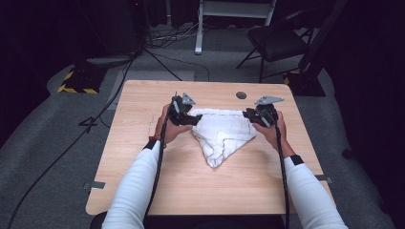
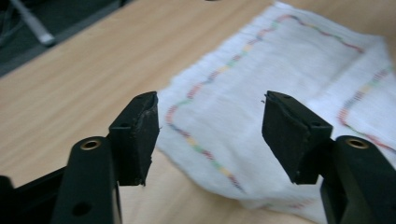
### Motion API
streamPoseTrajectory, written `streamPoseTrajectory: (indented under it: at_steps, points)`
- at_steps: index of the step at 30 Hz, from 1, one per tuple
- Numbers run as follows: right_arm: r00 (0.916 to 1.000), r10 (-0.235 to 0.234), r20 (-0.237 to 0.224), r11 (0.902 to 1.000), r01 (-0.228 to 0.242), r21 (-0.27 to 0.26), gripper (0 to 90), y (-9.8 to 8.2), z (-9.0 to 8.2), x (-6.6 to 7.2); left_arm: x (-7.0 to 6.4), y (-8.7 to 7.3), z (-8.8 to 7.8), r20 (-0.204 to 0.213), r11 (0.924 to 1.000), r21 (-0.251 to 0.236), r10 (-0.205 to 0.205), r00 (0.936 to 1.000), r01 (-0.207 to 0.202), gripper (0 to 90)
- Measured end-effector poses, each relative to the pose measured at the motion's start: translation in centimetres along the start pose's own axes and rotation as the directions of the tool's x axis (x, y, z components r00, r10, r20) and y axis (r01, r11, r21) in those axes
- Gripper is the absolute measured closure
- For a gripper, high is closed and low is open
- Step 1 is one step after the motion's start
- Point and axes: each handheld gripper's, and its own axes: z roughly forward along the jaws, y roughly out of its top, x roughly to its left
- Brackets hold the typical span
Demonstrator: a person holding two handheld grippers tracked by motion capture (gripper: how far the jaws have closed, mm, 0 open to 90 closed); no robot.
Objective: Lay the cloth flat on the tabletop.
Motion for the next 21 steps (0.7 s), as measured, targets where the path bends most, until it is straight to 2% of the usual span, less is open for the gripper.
streamPoseTrajectory:
  at_steps: [1, 3, 5, 11, 13, 15, 16, 17, 18, 20, 21]
  points:
    - [0.9999, -0.009, -0.010, 0.9999, 0.009, 0.008, 73.1, -0.3, 0.2, 0.3, -0.6, -0.2, 0.1, 0.028, 1.0000, 0.002, 0.007, 0.9996, -0.007, 33.9]
    - [0.9981, -0.015, -0.059, 0.9996, 0.017, 0.023, 71.4, -0.8, 0.5, 1.0, -1.6, -0.5, 0.5, 0.089, 0.9997, 0.010, 0.022, 0.9958, -0.023, 32.7]
    - [0.9956, -0.035, -0.087, 0.9984, 0.039, 0.040, 69.9, -1.3, 0.9, 1.7, -2.9, -0.8, 1.0, 0.114, 0.9979, 0.033, 0.052, 0.9921, -0.056, 31.9]
    - [0.9859, -0.042, -0.162, 0.9953, 0.056, 0.079, 60.7, -2.4, 2.6, 3.8, -6.0, -1.8, 2.6, 0.234, 0.9952, 0.054, 0.067, 0.9699, -0.081, 27.6]
    - [0.9812, -0.042, -0.188, 0.9952, 0.057, 0.079, 57.2, -2.5, 3.2, 4.4, -6.8, -2.0, 2.9, 0.256, 0.9915, 0.073, 0.086, 0.9628, -0.108, 26.4]
    - [0.9800, -0.061, -0.189, 0.9933, 0.079, 0.085, 53.8, -2.6, 3.6, 4.8, -7.6, -2.2, 3.3, 0.275, 0.9867, 0.088, 0.107, 0.9554, -0.136, 26.2]
    - [0.9803, -0.049, -0.191, 0.9937, 0.067, 0.090, 52.3, -2.6, 3.9, 5.0, -7.9, -2.3, 3.4, 0.277, 0.9846, 0.095, 0.115, 0.9539, -0.147, 26.3]
    - [0.9791, -0.044, -0.199, 0.9938, 0.063, 0.092, 50.8, -2.6, 4.1, 5.1, -8.2, -2.4, 3.6, 0.280, 0.9791, 0.110, 0.135, 0.9504, -0.171, 27.2]
    - [0.9776, -0.035, -0.208, 0.9941, 0.055, 0.093, 49.8, -2.6, 4.3, 5.3, -8.4, -2.5, 3.7, 0.282, 0.9746, 0.118, 0.151, 0.9474, -0.191, 30.7]
    - [0.9764, -0.033, -0.213, 0.9936, 0.055, 0.099, 48.2, -2.7, 4.6, 5.6, -8.5, -2.8, 3.7, 0.289, 0.9705, 0.132, 0.157, 0.9444, -0.202, 37.5]
    - [0.9760, -0.036, -0.215, 0.9926, 0.060, 0.106, 47.6, -2.7, 4.8, 5.8, -8.4, -2.8, 3.6, 0.303, 0.9693, 0.132, 0.160, 0.9393, -0.208, 44.4]
